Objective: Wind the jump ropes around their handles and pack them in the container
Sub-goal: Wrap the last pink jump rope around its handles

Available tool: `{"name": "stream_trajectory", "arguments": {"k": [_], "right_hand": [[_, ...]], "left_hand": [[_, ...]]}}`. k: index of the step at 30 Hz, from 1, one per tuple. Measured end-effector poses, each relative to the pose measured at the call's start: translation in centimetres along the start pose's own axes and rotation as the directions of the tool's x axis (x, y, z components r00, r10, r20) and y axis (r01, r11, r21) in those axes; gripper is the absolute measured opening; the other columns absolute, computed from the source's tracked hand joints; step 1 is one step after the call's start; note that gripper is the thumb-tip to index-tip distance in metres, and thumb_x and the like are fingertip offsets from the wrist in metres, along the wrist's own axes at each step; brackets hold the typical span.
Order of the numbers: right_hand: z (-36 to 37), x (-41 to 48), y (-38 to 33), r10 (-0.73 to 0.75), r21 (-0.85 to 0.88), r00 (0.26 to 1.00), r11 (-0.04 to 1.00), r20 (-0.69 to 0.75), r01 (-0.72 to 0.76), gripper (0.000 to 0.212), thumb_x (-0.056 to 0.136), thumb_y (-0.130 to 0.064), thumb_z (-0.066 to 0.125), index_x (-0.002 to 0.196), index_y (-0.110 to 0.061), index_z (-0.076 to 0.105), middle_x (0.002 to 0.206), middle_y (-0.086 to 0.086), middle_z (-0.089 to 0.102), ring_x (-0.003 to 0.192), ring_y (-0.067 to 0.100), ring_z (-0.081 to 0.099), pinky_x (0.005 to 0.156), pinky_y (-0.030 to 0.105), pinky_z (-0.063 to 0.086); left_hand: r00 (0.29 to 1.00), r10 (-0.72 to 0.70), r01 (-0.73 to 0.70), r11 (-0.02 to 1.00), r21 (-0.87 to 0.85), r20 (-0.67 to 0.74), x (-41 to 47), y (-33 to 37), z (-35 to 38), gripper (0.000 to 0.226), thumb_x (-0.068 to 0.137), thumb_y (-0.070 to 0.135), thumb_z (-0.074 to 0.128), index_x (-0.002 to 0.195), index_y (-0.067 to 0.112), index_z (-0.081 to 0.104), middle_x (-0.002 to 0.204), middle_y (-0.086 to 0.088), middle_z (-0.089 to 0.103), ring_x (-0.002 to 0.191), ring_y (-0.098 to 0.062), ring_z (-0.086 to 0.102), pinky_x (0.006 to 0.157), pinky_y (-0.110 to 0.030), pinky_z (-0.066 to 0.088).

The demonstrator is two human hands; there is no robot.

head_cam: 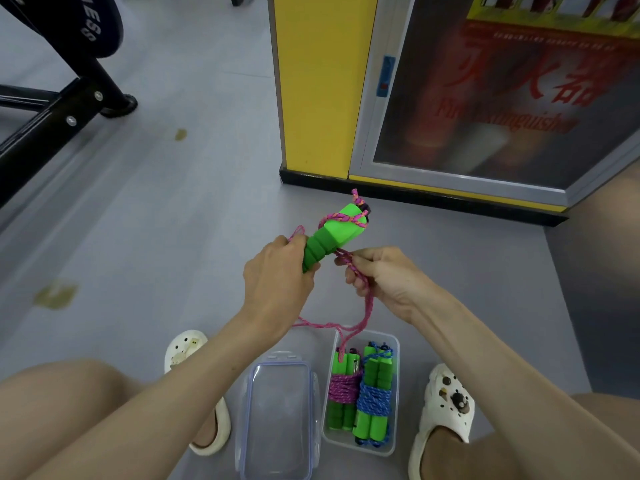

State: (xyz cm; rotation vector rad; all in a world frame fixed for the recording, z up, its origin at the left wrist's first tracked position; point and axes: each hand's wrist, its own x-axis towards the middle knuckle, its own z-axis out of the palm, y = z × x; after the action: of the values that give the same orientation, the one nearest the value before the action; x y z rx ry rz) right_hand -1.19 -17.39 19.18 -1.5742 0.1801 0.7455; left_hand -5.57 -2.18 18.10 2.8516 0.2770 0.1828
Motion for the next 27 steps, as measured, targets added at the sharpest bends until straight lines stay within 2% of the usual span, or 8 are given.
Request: {"name": "stream_trajectory", "arguments": {"k": [3,5,8,11,16,21,25,27], "right_hand": [[0.2,-0.1,0.0,0.036,0.029,0.998,0.999,0.050,-0.037,0.024,0.100,-0.007,0.040,0.100,0.005,0.060,0.061,0.010,0.054,0.036,0.004,0.038,0.036,0.015,0.027],[0.4,-0.3,-0.2,0.052,0.016,0.994,0.998,0.096,-0.053,0.020,0.098,-0.007,0.046,0.098,0.006,0.060,0.060,0.012,0.059,0.036,0.006,0.044,0.035,0.015,0.033],[0.3,-0.3,-0.3,0.059,-0.029,0.991,0.998,0.123,-0.056,0.010,0.092,-0.004,0.056,0.091,0.002,0.065,0.074,0.014,0.069,0.058,0.013,0.065,0.054,0.019,0.053],[0.0,0.1,0.0,0.023,-0.084,0.996,0.996,0.081,-0.016,0.015,0.093,-0.011,0.057,0.088,-0.005,0.070,0.083,0.007,0.068,0.074,0.012,0.062,0.075,0.025,0.053],[0.5,-0.2,-0.2,0.035,0.201,0.994,0.978,0.105,-0.055,0.025,0.099,-0.004,0.042,0.097,0.010,0.062,0.063,0.009,0.055,0.045,0.010,0.051,0.054,0.022,0.054],[1.0,-0.6,-0.4,0.040,0.262,0.994,0.963,0.100,-0.065,0.023,0.099,-0.005,0.043,0.095,0.011,0.058,0.061,0.010,0.054,0.038,0.007,0.045,0.044,0.020,0.048],[1.0,-0.3,-0.1,0.106,0.217,0.994,0.970,0.020,-0.108,0.046,0.087,-0.048,0.058,0.085,-0.002,0.061,0.056,0.002,0.046,0.037,0.004,0.026,0.033,0.015,0.021],[0.8,-0.2,0.0,0.166,0.252,0.985,0.956,-0.045,-0.150,0.055,0.079,-0.066,0.056,0.077,-0.010,0.058,0.050,-0.001,0.044,0.035,0.004,0.023,0.031,0.015,0.017]], "left_hand": [[1.000,0.008,-0.007,0.995,0.096,-0.002,-0.1,0.2,0.1,0.035,0.095,0.035,0.055,0.126,0.019,0.051,0.094,-0.003,0.057,0.078,-0.020,0.046,0.059,-0.032,0.031],[1.000,0.013,-0.013,0.988,0.151,-0.002,-0.1,0.2,0.3,0.031,0.094,0.028,0.055,0.123,0.018,0.052,0.094,-0.003,0.057,0.082,-0.023,0.051,0.058,-0.032,0.031],[1.000,0.022,-0.018,0.981,0.195,-0.020,-0.1,0.3,0.2,0.031,0.091,0.017,0.057,0.121,0.016,0.055,0.093,-0.006,0.059,0.085,-0.026,0.055,0.056,-0.032,0.030],[0.998,0.048,-0.037,0.964,0.263,-0.033,-0.1,0.0,0.3,0.044,0.085,0.010,0.059,0.129,0.015,0.053,0.092,-0.007,0.062,0.085,-0.025,0.054,0.055,-0.031,0.029],[0.982,0.158,-0.102,0.899,0.425,-0.099,-0.2,-0.1,0.9,0.056,0.052,0.001,0.076,0.106,0.010,0.069,0.062,-0.007,0.058,0.059,-0.024,0.054,0.047,-0.026,0.024],[0.959,0.236,-0.132,0.864,0.486,-0.159,-0.2,0.3,1.3,0.053,0.055,-0.002,0.059,0.106,0.013,0.069,0.065,-0.007,0.056,0.060,-0.023,0.053,0.048,-0.027,0.028],[0.936,0.284,-0.143,0.846,0.514,-0.207,-0.4,0.4,2.3,0.052,0.064,0.003,0.046,0.111,0.015,0.065,0.069,-0.007,0.054,0.061,-0.023,0.051,0.050,-0.029,0.038],[0.920,0.316,-0.157,0.839,0.521,-0.233,-0.6,0.9,2.8,0.049,0.067,0.002,0.048,0.112,0.014,0.063,0.074,-0.011,0.057,0.063,-0.024,0.051,0.052,-0.031,0.039]]}}
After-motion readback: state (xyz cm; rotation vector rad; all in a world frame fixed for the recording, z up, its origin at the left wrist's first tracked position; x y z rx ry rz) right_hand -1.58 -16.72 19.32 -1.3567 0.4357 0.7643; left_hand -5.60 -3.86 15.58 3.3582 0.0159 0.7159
